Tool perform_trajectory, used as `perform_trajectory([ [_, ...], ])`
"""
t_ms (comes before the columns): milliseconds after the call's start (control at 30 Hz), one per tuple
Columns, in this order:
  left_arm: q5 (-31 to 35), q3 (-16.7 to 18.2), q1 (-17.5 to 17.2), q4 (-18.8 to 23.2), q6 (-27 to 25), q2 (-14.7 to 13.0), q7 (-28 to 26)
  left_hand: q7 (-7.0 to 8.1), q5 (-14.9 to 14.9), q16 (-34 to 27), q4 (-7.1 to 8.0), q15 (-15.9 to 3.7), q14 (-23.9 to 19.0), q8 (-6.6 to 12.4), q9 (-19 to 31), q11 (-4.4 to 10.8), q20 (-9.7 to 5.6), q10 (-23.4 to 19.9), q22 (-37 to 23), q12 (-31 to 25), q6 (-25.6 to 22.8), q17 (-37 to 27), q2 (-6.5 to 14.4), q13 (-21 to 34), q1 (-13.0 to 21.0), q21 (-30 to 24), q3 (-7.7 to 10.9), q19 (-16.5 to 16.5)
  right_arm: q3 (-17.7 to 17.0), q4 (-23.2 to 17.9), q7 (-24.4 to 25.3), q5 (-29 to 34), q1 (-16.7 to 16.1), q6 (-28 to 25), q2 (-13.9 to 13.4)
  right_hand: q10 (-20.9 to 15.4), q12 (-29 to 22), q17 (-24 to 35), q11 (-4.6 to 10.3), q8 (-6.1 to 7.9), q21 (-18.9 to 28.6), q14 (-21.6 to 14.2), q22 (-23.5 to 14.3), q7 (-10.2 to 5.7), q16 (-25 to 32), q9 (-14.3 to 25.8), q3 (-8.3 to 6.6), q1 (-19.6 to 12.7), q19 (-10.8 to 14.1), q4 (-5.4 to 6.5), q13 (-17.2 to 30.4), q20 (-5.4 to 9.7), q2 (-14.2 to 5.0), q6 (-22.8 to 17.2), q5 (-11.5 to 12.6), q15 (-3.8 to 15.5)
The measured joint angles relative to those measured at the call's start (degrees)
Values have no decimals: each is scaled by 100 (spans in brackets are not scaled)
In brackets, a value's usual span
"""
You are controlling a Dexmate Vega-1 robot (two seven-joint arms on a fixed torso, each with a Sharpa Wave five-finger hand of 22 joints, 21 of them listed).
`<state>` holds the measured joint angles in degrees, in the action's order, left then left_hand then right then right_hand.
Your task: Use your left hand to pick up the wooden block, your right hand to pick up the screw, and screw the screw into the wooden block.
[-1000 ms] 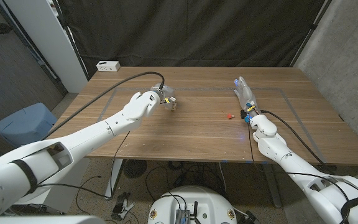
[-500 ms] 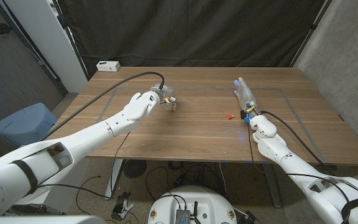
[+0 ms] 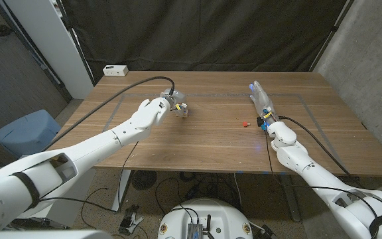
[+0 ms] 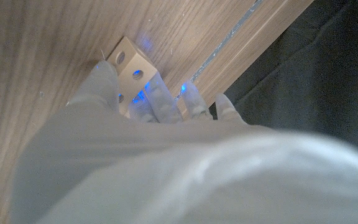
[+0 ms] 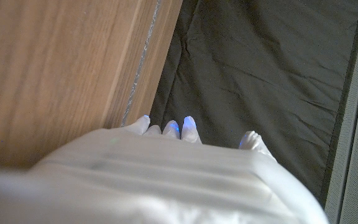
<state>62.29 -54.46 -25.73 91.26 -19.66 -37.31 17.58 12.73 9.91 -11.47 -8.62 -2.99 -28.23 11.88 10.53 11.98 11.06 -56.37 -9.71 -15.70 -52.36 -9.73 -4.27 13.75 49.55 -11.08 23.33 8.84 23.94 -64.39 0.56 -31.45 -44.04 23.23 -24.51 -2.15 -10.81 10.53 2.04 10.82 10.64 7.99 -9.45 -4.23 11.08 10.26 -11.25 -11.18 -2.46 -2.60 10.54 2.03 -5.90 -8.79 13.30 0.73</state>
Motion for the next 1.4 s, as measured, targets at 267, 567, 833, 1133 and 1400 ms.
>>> perform_trajectory([
  [267, -8, 55, -26, 83, -93, -9, -35, 10, -5, 0, -5, 0, 0, -16, 1, 21, 20, -22, 0, 5, -10, -29, 0, 22, 0, 0, -6, 20, 47, -369, 125, 217, -94, -252, -266, 0, 0, 0, 0, 0, 0, 0, 0, -31, 0, 0, -24, 0, 0, -24, 0, 0, 0, -31, 0, 0],
  [567, -61, 166, -91, 197, -268, -8, -95, -3, -10, 0, 7, 0, 0, -27, 2, 30, 20, -32, 0, 10, -59, -29, -1, 25, -1, 0, -34, 19, 90, -904, 296, 512, -241, -629, -667, 22, 0, -14, 22, 0, 0, 0, 0, -146, 0, 0, -40, -2, 0, -89, -1, 0, 2, 44, 0, 0],
  [833, -154, 274, -155, 309, -485, 38, -160, -2, -25, 0, 4, 0, 0, -50, 2, 30, 19, -32, 0, 36, -60, -28, -2, 25, -2, 0, -42, 19, 101, -1373, 434, 772, -389, -918, -1032, 84, 0, -14, 84, 0, 0, 0, 0, -194, 0, 0, -49, -93, 0, -145, -1, 0, 31, 92, 0, 0],
  [1133, -306, 383, -235, 422, -796, 109, -243, 20, -26, 25, 26, 0, 1, -67, 2, 29, 19, -30, 0, 73, -35, -28, -2, 49, -2, 28, -69, 19, 58, -1776, 587, 1026, -570, -1092, -1354, 52, 0, -14, 115, 0, 0, 0, 0, -193, 0, 0, -217, -357, 22, -312, -15, -21, -88, 92, -40, 0],
  [1400, -524, 491, -323, 525, -1109, 203, -397, 19, -26, 25, 21, 21, 22, -70, 1, 10, 22, -9, 0, 111, 27, -28, -2, 63, -2, 28, -74, 17, -39, -2138, 660, 1203, -779, -1180, -1671, -1, 0, -13, 62, 8, 0, -32, 0, -193, 0, 0, -347, -650, 76, -532, -15, -29, -76, 92, -40, -32],
])
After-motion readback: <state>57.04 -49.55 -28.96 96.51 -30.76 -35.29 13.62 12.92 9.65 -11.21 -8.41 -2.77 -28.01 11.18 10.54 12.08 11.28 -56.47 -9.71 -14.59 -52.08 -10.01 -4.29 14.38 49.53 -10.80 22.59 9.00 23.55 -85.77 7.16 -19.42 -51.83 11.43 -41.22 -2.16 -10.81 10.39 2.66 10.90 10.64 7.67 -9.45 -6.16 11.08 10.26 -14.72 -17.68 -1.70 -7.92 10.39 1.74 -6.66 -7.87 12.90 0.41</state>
